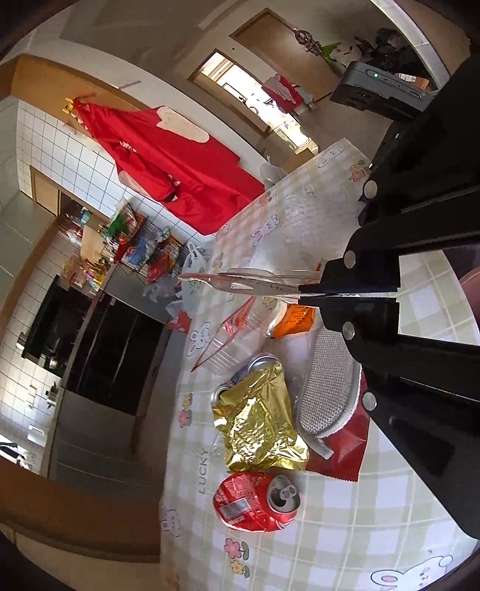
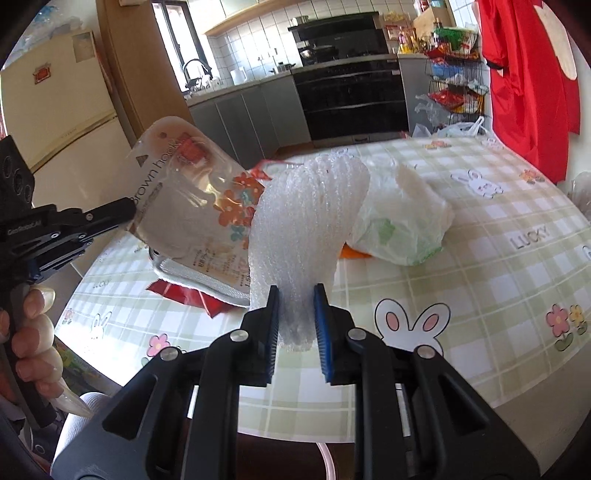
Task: Collect trash
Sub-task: 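Carry the foam net into the pink bin and open the right gripper while the left holds the package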
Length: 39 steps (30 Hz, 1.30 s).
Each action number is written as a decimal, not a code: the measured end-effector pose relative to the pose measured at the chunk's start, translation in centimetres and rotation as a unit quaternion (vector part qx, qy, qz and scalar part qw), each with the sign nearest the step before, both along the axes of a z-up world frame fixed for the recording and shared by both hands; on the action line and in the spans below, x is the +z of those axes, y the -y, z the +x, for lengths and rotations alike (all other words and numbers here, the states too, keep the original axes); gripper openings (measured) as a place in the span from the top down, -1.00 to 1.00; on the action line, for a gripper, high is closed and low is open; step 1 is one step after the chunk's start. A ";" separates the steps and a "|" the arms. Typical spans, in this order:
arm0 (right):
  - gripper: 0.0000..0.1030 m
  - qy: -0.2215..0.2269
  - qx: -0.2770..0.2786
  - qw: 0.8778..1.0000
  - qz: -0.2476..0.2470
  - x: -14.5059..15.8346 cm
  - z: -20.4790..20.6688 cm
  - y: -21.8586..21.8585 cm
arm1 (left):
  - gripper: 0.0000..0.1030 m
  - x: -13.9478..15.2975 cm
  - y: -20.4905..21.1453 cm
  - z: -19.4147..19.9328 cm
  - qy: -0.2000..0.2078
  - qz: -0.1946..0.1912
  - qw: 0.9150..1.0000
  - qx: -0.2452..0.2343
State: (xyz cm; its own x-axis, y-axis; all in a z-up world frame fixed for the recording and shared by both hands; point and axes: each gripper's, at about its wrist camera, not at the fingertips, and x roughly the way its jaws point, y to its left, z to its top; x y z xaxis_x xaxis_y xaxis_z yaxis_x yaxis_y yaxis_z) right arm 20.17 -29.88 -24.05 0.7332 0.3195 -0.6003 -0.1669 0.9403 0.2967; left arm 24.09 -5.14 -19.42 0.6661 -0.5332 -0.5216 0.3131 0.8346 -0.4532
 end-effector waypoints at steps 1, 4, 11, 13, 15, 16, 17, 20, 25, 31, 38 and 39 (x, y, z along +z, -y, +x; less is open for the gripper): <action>0.58 0.005 0.000 1.000 0.001 0.5 -0.4 0.1 | 0.98 0.6 -0.2 -0.8 0.008 -0.001 1.000 0.004; 0.58 0.018 0.002 1.000 -0.001 1.9 -1.6 0.2 | 0.98 2.6 -1.0 -3.5 0.033 0.001 0.999 0.022; 0.58 0.036 0.025 0.999 -0.012 4.9 -5.5 -0.7 | 0.98 5.5 -3.6 -10.0 0.059 0.004 0.996 0.070; 0.58 0.043 0.036 0.998 -0.022 5.7 -7.3 -1.3 | 0.98 6.3 -4.1 -12.2 0.071 0.013 0.995 0.074; 0.58 0.048 0.050 0.997 -0.023 6.2 -9.0 -2.0 | 0.98 7.0 -4.5 -14.3 0.080 0.020 0.994 0.075; 0.58 0.052 0.060 0.997 -0.021 6.5 -10.2 -2.3 | 0.98 7.3 -4.7 -15.3 0.084 0.021 0.993 0.076; 0.58 0.055 0.067 0.996 -0.021 6.6 -11.2 -2.7 | 0.97 7.5 -5.1 -16.4 0.085 0.020 0.993 0.075; 0.58 0.059 0.090 0.993 -0.051 6.6 -14.2 -4.3 | 0.97 7.5 -6.4 -19.4 0.075 0.010 0.994 0.081; 0.58 0.054 0.120 0.987 -0.090 6.4 -17.7 -6.3 | 0.97 7.3 -8.2 -23.6 0.076 0.013 0.991 0.113; 0.58 0.044 0.124 0.987 -0.095 6.0 -19.0 -6.0 | 0.97 6.5 -8.8 -25.7 0.070 0.019 0.989 0.131; 0.58 0.013 0.136 0.988 -0.070 4.7 -18.1 -5.4 | 0.97 5.4 -9.4 -25.5 0.054 0.012 0.988 0.148; 0.58 0.010 0.138 0.988 -0.070 4.5 -18.0 -5.5 | 0.97 5.3 -9.3 -25.4 0.053 0.013 0.988 0.146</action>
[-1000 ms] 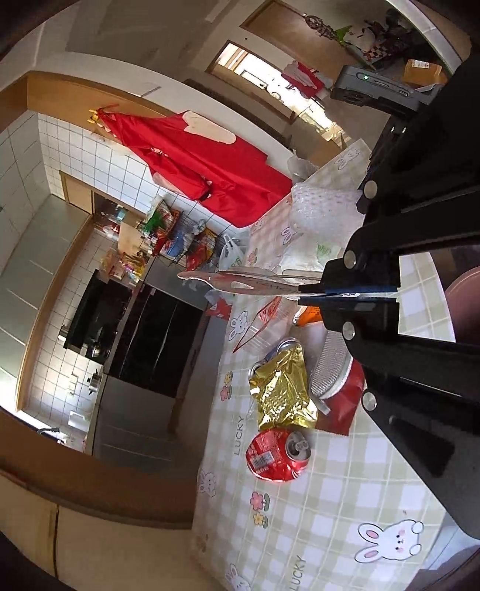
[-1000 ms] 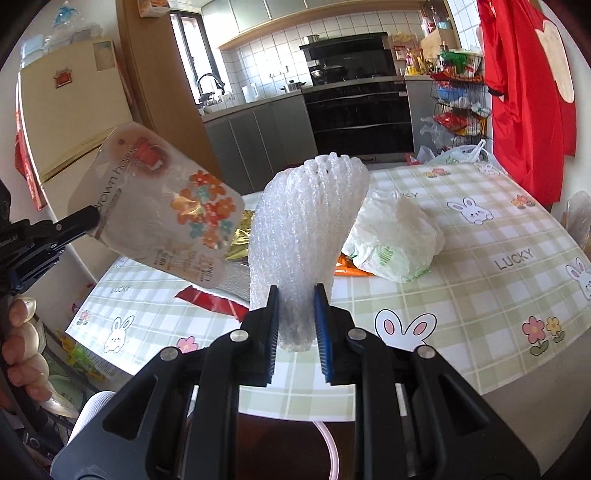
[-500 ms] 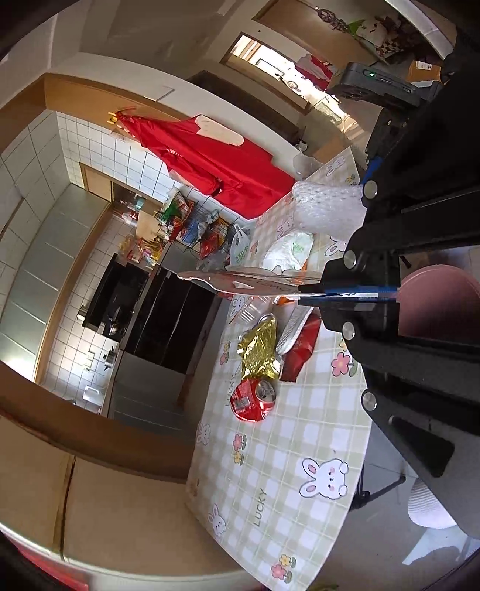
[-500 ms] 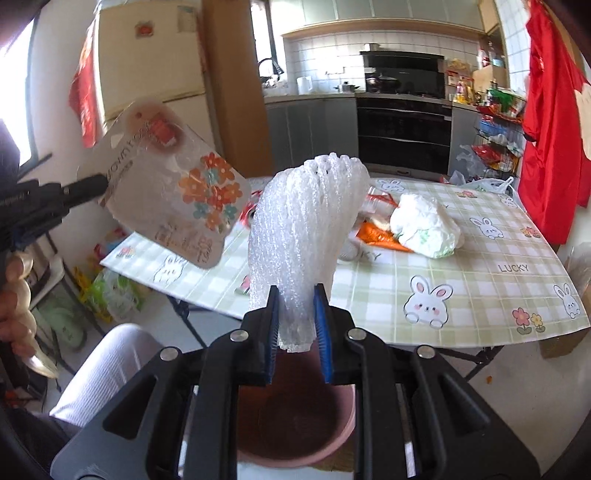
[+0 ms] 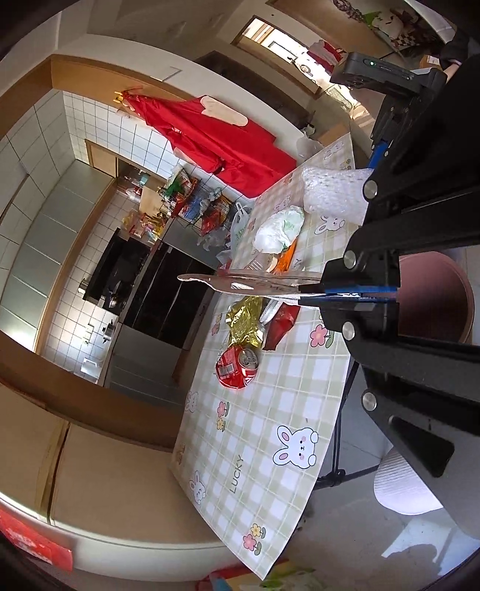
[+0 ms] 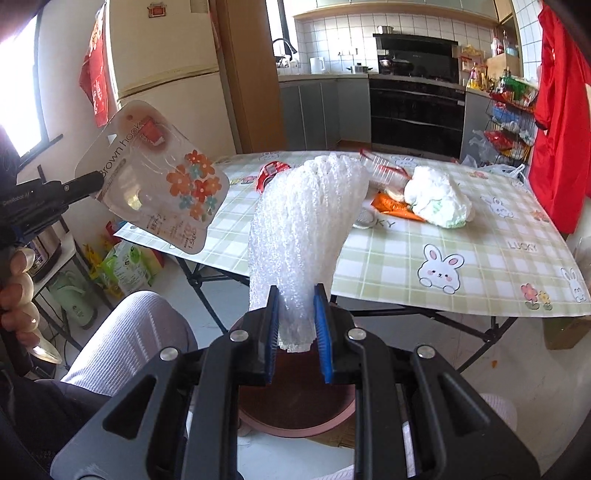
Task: Collect trash
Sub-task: 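Carry the foam net into the pink bin and open the right gripper while the left holds the package, then lower the clear package over the pink bin and open the left gripper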
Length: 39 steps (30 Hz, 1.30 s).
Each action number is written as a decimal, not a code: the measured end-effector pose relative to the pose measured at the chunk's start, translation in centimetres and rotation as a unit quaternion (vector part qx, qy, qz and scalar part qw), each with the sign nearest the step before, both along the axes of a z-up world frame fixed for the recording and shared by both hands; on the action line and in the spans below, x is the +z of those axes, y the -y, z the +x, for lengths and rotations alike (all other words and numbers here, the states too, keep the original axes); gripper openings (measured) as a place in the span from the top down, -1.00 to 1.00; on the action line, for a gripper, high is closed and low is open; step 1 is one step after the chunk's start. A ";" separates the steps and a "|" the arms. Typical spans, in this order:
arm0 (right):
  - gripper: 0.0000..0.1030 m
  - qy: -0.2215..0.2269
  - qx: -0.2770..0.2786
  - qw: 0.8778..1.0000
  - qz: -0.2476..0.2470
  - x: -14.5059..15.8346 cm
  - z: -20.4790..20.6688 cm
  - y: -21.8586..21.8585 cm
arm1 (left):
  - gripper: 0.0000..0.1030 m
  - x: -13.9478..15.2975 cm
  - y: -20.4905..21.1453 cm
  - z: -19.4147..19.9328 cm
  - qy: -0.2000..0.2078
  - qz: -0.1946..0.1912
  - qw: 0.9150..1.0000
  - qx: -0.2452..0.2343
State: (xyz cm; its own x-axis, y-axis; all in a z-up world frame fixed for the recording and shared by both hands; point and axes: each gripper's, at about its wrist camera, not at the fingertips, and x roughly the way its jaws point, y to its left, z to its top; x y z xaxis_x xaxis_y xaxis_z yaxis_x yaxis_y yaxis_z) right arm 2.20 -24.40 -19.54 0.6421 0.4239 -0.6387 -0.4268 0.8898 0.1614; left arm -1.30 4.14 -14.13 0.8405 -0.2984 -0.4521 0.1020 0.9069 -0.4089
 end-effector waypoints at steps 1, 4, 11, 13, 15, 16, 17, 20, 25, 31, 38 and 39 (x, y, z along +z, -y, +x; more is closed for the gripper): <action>0.58 -0.004 0.002 1.000 0.001 -0.3 0.1 0.0 | 0.97 -0.2 0.1 0.1 -0.002 0.000 1.000 -0.002; 0.58 -0.015 0.006 1.000 0.003 -1.0 0.5 -0.3 | 0.97 -0.7 0.3 0.7 -0.009 0.000 1.000 -0.006; 0.55 -0.043 0.013 0.999 0.010 -2.8 1.7 -0.4 | 0.97 -2.0 0.7 1.9 -0.029 0.002 1.000 -0.012; 0.47 -0.052 0.019 0.998 0.019 -3.3 1.9 -0.4 | 0.97 -2.3 0.9 2.1 -0.032 0.005 0.999 -0.015; 0.33 -0.058 0.018 0.998 0.027 -3.7 2.1 -0.3 | 0.97 -2.4 1.1 2.2 -0.035 0.007 0.999 -0.019; 0.29 -0.060 0.018 0.998 0.030 -3.9 2.2 -0.3 | 0.97 -2.4 1.2 2.2 -0.035 0.009 0.999 -0.022; 0.27 -0.061 0.016 0.997 0.032 -4.0 2.2 -0.3 | 0.97 -2.4 1.3 2.2 -0.035 0.011 0.999 -0.023; 0.19 -0.059 0.009 0.998 0.037 -4.0 2.2 0.0 | 0.97 -2.5 1.5 2.2 -0.037 0.015 0.999 -0.026; -0.45 -0.034 -0.030 0.998 0.039 -2.8 2.0 1.1 | 0.97 -2.6 2.2 2.3 -0.041 0.019 0.998 -0.041; -0.88 -0.017 -0.107 0.992 0.069 -1.8 2.2 3.9 | 0.97 -2.3 4.5 2.0 -0.037 0.044 0.994 -0.094; -0.88 -0.006 -0.131 0.989 0.075 -1.3 2.0 5.3 | 0.97 -2.7 5.8 2.2 -0.048 0.057 0.991 -0.113; -0.88 -0.004 -0.134 0.988 0.074 -1.3 1.9 5.3 | 0.97 -2.8 6.0 2.3 -0.049 0.059 0.990 -0.115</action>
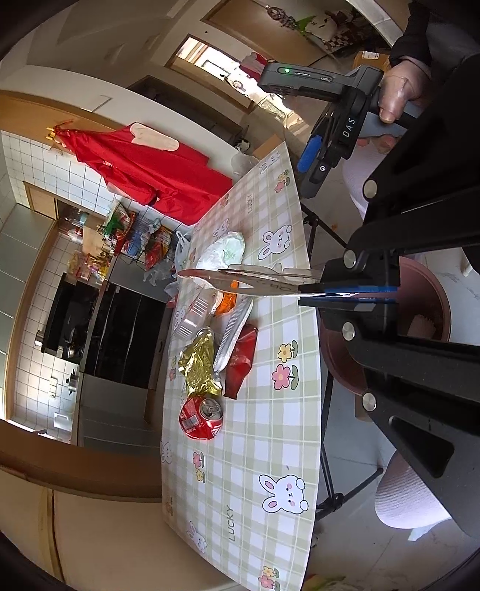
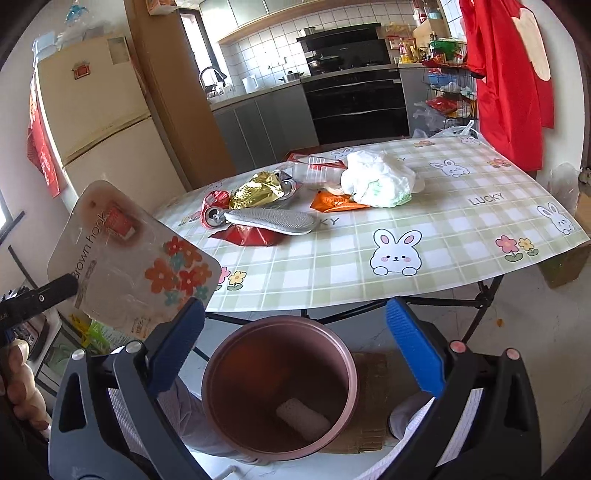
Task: Collect trash
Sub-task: 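Lower the clear package over the pink bin and open the left gripper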
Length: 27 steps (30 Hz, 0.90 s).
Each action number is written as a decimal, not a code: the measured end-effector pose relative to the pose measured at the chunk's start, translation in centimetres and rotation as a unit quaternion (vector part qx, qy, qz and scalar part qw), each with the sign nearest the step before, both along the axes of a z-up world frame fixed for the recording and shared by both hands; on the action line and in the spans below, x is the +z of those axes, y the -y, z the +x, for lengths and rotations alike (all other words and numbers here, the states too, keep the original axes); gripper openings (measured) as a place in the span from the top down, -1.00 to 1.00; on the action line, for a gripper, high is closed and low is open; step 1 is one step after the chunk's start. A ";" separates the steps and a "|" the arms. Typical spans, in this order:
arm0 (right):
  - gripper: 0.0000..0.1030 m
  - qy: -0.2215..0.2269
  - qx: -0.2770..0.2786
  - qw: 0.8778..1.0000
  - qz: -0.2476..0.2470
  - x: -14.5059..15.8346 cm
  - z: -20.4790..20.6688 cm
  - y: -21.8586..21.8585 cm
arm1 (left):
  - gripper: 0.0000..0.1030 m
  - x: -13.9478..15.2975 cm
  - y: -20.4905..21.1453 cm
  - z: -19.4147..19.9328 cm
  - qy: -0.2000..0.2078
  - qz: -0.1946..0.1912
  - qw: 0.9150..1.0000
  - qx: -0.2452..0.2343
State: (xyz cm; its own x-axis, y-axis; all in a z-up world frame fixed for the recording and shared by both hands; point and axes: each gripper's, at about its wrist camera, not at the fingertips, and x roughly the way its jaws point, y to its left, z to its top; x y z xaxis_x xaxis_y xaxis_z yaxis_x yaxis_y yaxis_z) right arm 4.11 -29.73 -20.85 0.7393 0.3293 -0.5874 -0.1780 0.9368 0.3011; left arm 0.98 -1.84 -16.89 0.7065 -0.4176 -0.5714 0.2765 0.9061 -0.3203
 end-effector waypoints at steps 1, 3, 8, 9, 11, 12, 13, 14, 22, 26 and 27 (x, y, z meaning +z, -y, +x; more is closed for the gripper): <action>-0.88 0.001 -0.006 1.000 -0.002 0.0 0.0 0.1 | 0.97 -0.1 0.2 0.0 -0.001 0.001 1.000 -0.002; -0.89 0.003 -0.026 1.000 -0.006 0.1 0.0 0.5 | 0.97 -0.2 0.5 0.1 -0.003 0.004 1.000 -0.008; -0.89 0.003 -0.065 0.998 0.003 0.0 0.0 1.9 | 0.97 -0.5 0.6 0.3 -0.011 0.006 1.000 -0.015; -0.89 0.003 -0.070 0.998 0.004 -0.1 0.0 2.1 | 0.97 -0.6 0.6 0.4 -0.013 0.006 1.000 -0.015; -0.89 0.003 -0.074 0.997 0.002 -0.1 0.1 2.3 | 0.96 -0.8 0.5 0.4 -0.017 0.005 1.000 -0.014; -0.89 0.003 -0.075 0.997 0.001 -0.2 0.1 2.3 | 0.96 -0.9 0.5 0.5 -0.019 0.004 1.000 -0.014; -0.89 0.003 -0.075 0.997 -0.001 -0.2 0.1 2.3 | 0.95 -0.9 0.5 0.5 -0.021 0.003 1.000 -0.016; -0.89 0.004 -0.074 0.997 -0.001 -0.2 0.1 2.3 | 0.86 -1.0 0.6 0.5 -0.024 0.003 1.000 -0.018; -0.89 0.005 -0.071 0.997 -0.008 -0.2 0.1 1.9 | -0.73 -1.1 0.0 0.6 -0.026 0.004 1.000 0.010; -0.89 0.004 -0.073 0.997 -0.012 -0.3 0.1 1.9 | -0.85 -1.1 -0.5 0.8 -0.027 0.007 0.999 0.030; -0.89 0.004 -0.074 0.997 -0.012 -0.4 0.1 1.9 | -0.88 -1.1 -0.6 0.8 -0.028 0.008 0.999 0.032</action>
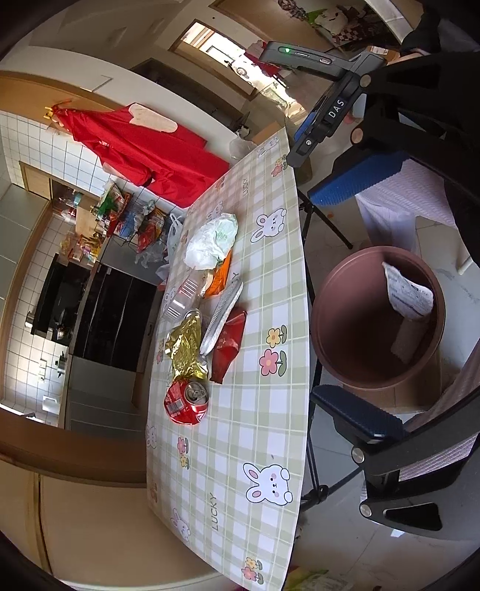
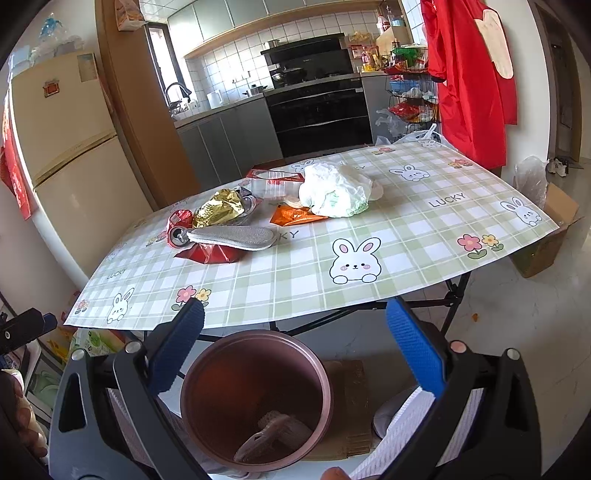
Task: Collect trash
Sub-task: 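Lower the clear package over the pink bin and open the left gripper, then reach the right gripper to the white plastic bag and grasp it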
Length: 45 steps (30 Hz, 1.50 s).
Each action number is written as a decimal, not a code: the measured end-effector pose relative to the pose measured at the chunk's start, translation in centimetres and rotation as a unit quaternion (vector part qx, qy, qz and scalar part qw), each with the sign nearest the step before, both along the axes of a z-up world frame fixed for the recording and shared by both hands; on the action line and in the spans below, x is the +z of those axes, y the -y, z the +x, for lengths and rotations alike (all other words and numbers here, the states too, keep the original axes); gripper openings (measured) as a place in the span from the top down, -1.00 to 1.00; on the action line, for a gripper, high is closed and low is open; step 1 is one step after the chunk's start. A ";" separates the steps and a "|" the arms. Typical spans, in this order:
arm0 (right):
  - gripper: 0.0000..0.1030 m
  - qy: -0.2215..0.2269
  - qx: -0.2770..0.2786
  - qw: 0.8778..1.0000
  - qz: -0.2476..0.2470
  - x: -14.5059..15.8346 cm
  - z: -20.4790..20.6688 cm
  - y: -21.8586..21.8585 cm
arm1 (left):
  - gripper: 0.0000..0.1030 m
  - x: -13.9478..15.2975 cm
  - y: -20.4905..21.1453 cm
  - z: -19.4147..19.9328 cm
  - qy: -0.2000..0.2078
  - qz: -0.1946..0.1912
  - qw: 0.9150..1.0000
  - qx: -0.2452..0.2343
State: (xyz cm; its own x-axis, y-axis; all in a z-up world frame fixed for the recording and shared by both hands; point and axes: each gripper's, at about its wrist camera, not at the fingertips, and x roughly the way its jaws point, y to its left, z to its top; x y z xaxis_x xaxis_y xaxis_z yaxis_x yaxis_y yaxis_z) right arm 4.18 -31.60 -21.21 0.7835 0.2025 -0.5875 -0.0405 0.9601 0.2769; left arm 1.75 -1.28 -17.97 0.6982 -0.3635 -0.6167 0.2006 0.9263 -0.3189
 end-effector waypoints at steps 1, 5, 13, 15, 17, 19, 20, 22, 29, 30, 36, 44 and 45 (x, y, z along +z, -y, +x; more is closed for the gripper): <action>-0.89 0.000 -0.001 1.000 0.000 0.0 0.0 0.0 | -0.88 0.0 0.0 0.0 -0.001 0.001 1.000 0.001; -0.89 -0.004 -0.003 1.000 0.000 -0.2 0.0 0.0 | -0.88 -0.1 -0.1 0.3 -0.007 0.004 1.000 0.006; -0.89 -0.007 -0.002 1.000 -0.007 -0.3 0.2 0.1 | -0.88 -0.4 -1.3 0.7 -0.015 -0.004 0.999 0.035; -0.89 -0.006 -0.001 1.000 -0.016 -0.1 0.4 0.1 | -0.88 -0.4 -1.9 1.2 -0.012 -0.004 0.999 0.047; -0.89 -0.001 0.000 1.000 -0.030 0.2 0.7 0.2 | -0.88 -0.1 -2.4 2.0 -0.007 0.002 0.998 0.058; -0.89 0.006 -0.003 0.999 -0.041 0.5 1.4 0.4 | -0.88 0.4 -3.0 2.9 0.003 0.003 0.998 0.068; -0.89 0.007 -0.001 0.999 -0.042 0.6 1.8 0.5 | -0.88 0.7 -3.2 3.5 0.007 0.003 0.997 0.071; -0.89 0.007 0.003 0.999 -0.046 0.8 2.9 0.7 | -0.88 1.1 -3.6 4.6 0.013 0.007 0.997 0.076; -0.89 0.020 0.023 0.996 -0.082 1.6 7.7 0.6 | -0.88 2.2 -4.9 8.4 0.025 0.025 0.996 0.086; -0.89 0.020 0.024 0.996 -0.089 1.6 8.7 0.8 | -0.88 2.3 -5.2 8.9 0.026 0.030 0.995 0.089; -0.89 0.013 0.023 0.995 -0.092 1.1 14.7 2.3 | -0.88 1.6 -6.8 11.9 0.017 0.051 0.992 0.111; -0.89 0.013 0.039 0.985 -0.166 -1.7 23.8 1.4 | -0.88 -0.4 -7.8 15.5 -0.017 0.047 0.990 0.136; -0.89 0.009 0.040 0.985 -0.168 -2.1 24.8 1.1 | -0.88 -0.7 -7.7 15.9 -0.019 0.049 0.989 0.136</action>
